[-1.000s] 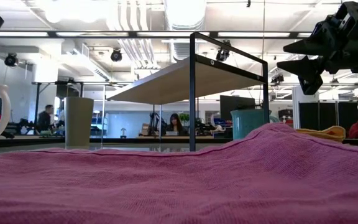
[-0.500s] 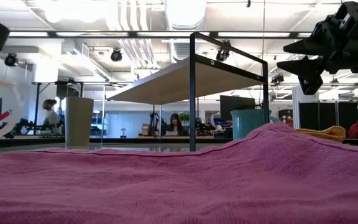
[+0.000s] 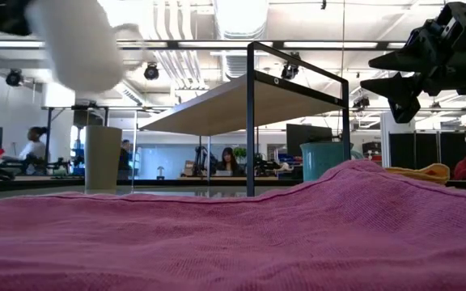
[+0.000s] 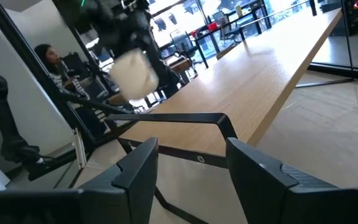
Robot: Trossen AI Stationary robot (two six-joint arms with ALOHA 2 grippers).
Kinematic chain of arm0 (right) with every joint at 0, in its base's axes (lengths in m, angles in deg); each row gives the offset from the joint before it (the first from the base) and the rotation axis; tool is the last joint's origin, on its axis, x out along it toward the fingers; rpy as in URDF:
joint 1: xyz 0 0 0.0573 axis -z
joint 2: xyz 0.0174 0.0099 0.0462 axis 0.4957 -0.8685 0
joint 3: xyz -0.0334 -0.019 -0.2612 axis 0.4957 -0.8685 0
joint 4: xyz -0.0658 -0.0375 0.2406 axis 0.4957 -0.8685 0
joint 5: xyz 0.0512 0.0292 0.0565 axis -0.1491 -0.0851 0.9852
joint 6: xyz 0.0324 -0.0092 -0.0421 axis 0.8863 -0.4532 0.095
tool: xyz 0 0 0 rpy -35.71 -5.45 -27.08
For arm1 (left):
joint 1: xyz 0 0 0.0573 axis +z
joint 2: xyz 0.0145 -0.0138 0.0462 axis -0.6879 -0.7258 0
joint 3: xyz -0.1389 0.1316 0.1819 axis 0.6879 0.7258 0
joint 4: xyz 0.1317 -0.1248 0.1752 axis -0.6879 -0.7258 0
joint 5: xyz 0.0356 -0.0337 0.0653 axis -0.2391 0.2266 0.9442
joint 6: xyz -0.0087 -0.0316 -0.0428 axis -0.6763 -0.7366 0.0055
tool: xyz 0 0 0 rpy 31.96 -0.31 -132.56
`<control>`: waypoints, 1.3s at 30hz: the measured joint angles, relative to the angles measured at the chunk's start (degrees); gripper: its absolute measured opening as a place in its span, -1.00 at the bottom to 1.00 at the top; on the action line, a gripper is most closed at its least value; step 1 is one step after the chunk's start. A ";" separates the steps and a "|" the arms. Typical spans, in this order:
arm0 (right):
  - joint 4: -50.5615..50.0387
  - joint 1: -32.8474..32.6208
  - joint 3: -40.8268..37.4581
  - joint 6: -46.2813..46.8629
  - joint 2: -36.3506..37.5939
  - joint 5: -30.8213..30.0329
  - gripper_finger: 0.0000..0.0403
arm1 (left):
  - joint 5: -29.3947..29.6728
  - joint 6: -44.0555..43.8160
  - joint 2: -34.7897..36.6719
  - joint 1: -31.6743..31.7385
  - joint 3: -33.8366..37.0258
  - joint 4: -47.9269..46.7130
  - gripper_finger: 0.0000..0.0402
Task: Stack small to large cups/mugs on shelf
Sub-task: Put the white mug on the shelf
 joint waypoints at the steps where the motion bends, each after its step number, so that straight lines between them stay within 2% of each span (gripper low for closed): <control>1: 0.00 0.00 0.00 0.00 -0.01 0.00 -0.09 | 1.64 2.51 0.76 2.50 -1.31 0.03 -1.00; 3: 0.00 0.00 0.00 0.00 -0.02 0.00 -0.09 | 3.68 8.44 1.32 8.13 -4.02 0.48 -1.00; 9: 0.08 0.00 0.00 0.00 0.00 0.00 -0.09 | 2.88 26.11 -1.61 27.48 -9.17 1.58 -1.00; 13: 0.18 0.00 0.00 0.00 0.00 0.00 -0.09 | -1.88 35.63 -6.55 36.68 -12.92 8.30 -1.00; 17: 0.20 0.00 0.00 0.00 0.00 0.02 -0.09 | -5.82 43.13 -13.82 43.21 -20.64 10.50 -1.00; 23: 0.31 0.00 0.00 0.97 -0.02 0.02 -0.09 | -10.94 50.80 -25.14 48.58 -32.98 2.13 -1.00; 28: 0.69 0.00 0.01 13.06 -0.02 0.03 -0.09 | -11.05 53.45 -31.52 49.14 -39.49 -2.96 -1.00; 33: 1.07 0.00 0.02 15.87 -0.02 0.04 -0.09 | -11.13 52.48 -35.32 50.11 -41.51 -5.92 -1.00; 39: 1.57 0.00 0.00 18.43 -0.02 0.02 -0.09 | -10.80 50.60 -36.10 52.18 -41.31 -7.02 -1.00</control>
